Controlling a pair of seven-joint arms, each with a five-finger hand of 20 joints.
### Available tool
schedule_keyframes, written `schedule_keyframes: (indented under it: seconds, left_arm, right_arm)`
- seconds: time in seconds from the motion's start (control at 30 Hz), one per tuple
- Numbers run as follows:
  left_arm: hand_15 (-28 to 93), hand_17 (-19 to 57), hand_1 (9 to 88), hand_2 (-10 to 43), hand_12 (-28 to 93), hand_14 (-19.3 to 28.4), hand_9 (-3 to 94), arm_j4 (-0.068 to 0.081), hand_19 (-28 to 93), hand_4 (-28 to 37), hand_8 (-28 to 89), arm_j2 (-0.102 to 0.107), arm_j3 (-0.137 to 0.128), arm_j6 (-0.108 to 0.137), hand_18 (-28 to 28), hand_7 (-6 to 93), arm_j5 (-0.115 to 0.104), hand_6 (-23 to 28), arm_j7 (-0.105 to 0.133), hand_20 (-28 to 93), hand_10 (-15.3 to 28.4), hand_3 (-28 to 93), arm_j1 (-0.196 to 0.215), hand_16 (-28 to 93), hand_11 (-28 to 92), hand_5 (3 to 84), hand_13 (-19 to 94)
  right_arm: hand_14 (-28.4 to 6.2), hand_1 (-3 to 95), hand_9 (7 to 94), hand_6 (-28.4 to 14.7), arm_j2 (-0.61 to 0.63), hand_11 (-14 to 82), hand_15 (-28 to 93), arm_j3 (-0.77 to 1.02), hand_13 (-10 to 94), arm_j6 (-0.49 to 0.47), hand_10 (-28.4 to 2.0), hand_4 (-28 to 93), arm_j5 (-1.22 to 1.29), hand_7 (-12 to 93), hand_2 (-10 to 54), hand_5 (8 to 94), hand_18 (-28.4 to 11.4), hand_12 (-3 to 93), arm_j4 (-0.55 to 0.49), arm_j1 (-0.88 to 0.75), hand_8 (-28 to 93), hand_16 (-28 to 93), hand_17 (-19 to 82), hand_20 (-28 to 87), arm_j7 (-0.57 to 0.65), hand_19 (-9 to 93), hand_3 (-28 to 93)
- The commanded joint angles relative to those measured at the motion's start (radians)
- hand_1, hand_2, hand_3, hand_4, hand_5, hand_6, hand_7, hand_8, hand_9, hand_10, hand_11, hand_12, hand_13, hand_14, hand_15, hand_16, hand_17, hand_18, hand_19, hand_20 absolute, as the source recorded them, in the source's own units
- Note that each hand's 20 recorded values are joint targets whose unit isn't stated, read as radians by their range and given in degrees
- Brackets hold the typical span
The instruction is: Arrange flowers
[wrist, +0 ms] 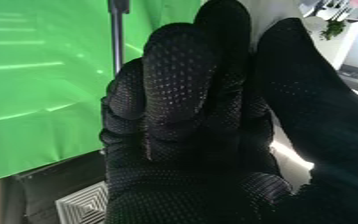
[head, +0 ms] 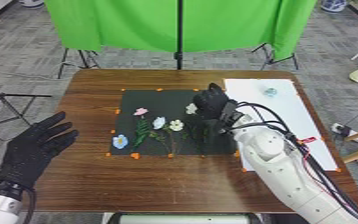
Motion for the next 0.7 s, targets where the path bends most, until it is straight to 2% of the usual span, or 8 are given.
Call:
schedule_keyframes:
  seconds: [0.03,0.1,0.23,0.43,0.53,0.6,0.7]
  left_arm:
    - [37,-7.8,25.1,-2.1,13,16.1,32.5,0.005,49,-26.4,-10,-0.003,0.002,-0.007,22.7,20.6,-0.004,2.7,-0.007,4,13.2,72,0.014,-1,28,38.3,27]
    - [37,-7.8,25.1,-2.1,13,16.1,32.5,0.006,49,-26.4,-10,-0.006,0.001,-0.010,22.7,20.5,-0.001,2.7,-0.008,4,13.2,72,0.015,-1,28,38.3,27]
    - [37,-7.8,25.1,-2.3,13,16.1,32.5,0.006,49,-26.5,-10,-0.006,0.002,-0.005,22.7,20.6,-0.003,2.6,-0.008,4,13.2,72,0.015,-1,28,38.3,27]
    - [37,-7.7,25.2,-2.1,13,16.0,32.5,0.003,49,-26.6,-10,-0.011,-0.002,-0.007,22.6,20.6,-0.003,2.6,-0.004,4,13.1,72,0.020,-1,28,38.3,27]
    - [37,-7.7,25.1,-2.2,13,16.1,32.5,0.003,49,-26.5,-10,-0.013,-0.004,-0.008,22.6,20.5,-0.003,2.7,-0.005,4,13.2,72,0.022,-1,28,38.4,27]
    - [37,-7.7,25.1,-2.2,13,16.1,32.5,0.002,49,-26.5,-10,-0.015,-0.005,-0.008,22.7,20.6,-0.002,2.6,-0.004,4,13.2,72,0.025,-1,28,38.3,27]
    - [37,-7.7,25.2,-2.1,13,16.1,32.6,0.002,49,-26.5,-10,-0.015,-0.009,-0.005,22.6,20.5,-0.002,2.7,-0.005,4,13.2,72,0.029,-1,28,38.4,27]
  right_arm:
    - [0.5,47.0,90.6,3.5,-0.006,25.3,54,0.002,86,0.000,-0.9,-28,-0.059,49,-9.5,72.1,-16.0,40.6,0.012,0.000,-15,29,32,45,-0.014,79,84]
    - [0.6,47.0,90.3,3.7,-0.003,25.1,54,0.007,85,-0.006,-0.7,-28,-0.072,49,-9.4,71.7,-15.8,40.6,0.015,0.003,-15,29,32,45,-0.031,79,84]
    - [0.9,43.9,88.1,4.2,0.001,16.7,55,0.012,81,-0.016,-0.2,-28,-0.084,47,-9.5,67.7,-15.5,45.4,0.011,0.004,-14,28,30,45,-0.024,77,84]
    - [0.9,41.0,84.3,4.2,0.002,16.3,55,0.042,78,-0.030,-0.3,-28,-0.092,48,-9.5,63.7,-15.6,45.2,0.007,-0.008,-15,30,28,45,-0.058,76,82]
    - [0.5,38.5,82.2,4.5,0.007,17.5,57,0.059,76,-0.047,-0.5,-28,-0.092,47,-9.5,62.5,-15.6,44.2,-0.004,-0.015,-15,27,27,46,-0.067,76,81]
    - [0.3,35.4,78.6,4.9,0.005,22.5,58,0.094,74,-0.079,-1.1,-28,-0.078,43,-9.5,61.4,-15.7,40.9,-0.015,-0.025,-15,26,27,46,-0.105,75,82]
    - [-1.5,23.5,69.2,4.4,0.012,38.9,60,0.128,70,-0.130,-4.4,-28,-0.004,38,-9.5,58.7,-17.2,25.9,-0.043,-0.047,-23,25,23,48,-0.115,73,88]
